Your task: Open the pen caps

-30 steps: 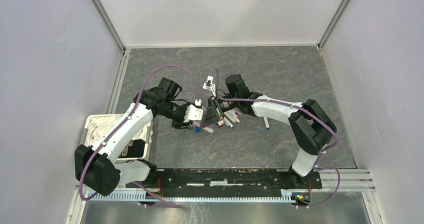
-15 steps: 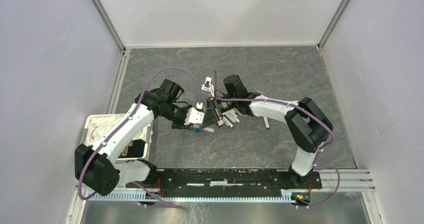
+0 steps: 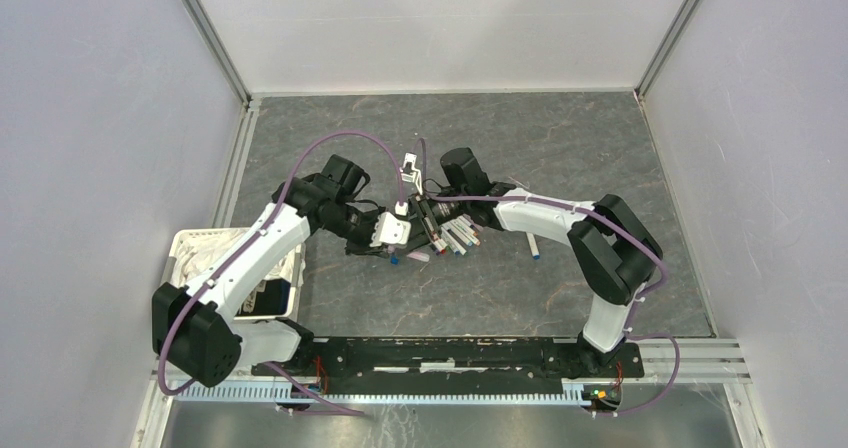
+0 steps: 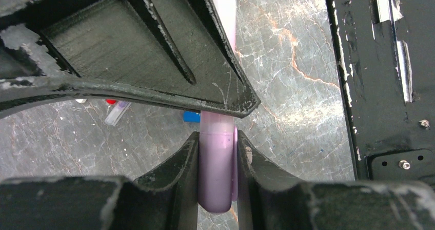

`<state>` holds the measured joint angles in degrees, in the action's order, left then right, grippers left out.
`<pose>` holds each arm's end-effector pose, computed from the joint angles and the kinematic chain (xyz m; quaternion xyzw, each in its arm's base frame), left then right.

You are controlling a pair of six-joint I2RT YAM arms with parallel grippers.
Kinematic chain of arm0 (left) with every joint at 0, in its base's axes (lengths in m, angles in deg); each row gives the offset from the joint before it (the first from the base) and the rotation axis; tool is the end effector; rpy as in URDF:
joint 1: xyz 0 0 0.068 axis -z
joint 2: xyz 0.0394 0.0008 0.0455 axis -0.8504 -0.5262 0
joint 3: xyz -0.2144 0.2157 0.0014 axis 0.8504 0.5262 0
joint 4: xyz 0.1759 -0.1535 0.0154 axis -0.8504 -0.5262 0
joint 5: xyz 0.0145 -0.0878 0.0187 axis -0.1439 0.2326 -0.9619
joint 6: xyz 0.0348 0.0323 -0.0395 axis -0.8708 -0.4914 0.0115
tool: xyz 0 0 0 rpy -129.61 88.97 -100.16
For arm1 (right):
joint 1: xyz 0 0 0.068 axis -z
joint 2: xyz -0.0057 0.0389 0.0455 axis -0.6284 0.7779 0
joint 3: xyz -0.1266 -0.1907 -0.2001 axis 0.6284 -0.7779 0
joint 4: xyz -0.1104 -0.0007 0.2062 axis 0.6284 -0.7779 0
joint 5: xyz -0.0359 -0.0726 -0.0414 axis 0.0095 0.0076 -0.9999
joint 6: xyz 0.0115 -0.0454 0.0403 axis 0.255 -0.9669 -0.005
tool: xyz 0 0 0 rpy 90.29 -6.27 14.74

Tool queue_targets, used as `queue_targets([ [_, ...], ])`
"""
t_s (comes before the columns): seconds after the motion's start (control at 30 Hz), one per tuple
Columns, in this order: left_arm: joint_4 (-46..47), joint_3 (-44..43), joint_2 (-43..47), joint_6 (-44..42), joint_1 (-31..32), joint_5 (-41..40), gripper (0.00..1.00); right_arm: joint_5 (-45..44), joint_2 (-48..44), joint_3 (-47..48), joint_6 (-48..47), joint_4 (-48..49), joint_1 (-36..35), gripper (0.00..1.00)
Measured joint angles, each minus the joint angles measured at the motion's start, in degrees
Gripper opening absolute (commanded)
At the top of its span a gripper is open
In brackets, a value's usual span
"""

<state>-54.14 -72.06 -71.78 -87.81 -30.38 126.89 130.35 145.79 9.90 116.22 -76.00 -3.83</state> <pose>0.1541 -0.1149 0.3085 0.7435 0.5569 -0.2465 0.2761 0.2461 0.2848 0.2650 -0.3308 0.7085 0.6215 0.0485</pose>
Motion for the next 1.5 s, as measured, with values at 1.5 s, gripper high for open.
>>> queue_targets([
  [1.5, 31.5, 18.0, -12.9, 15.9, -13.8, -14.8, 0.32, -87.3, -21.8, -21.0, -17.2, -25.4, 27.6, 0.14],
])
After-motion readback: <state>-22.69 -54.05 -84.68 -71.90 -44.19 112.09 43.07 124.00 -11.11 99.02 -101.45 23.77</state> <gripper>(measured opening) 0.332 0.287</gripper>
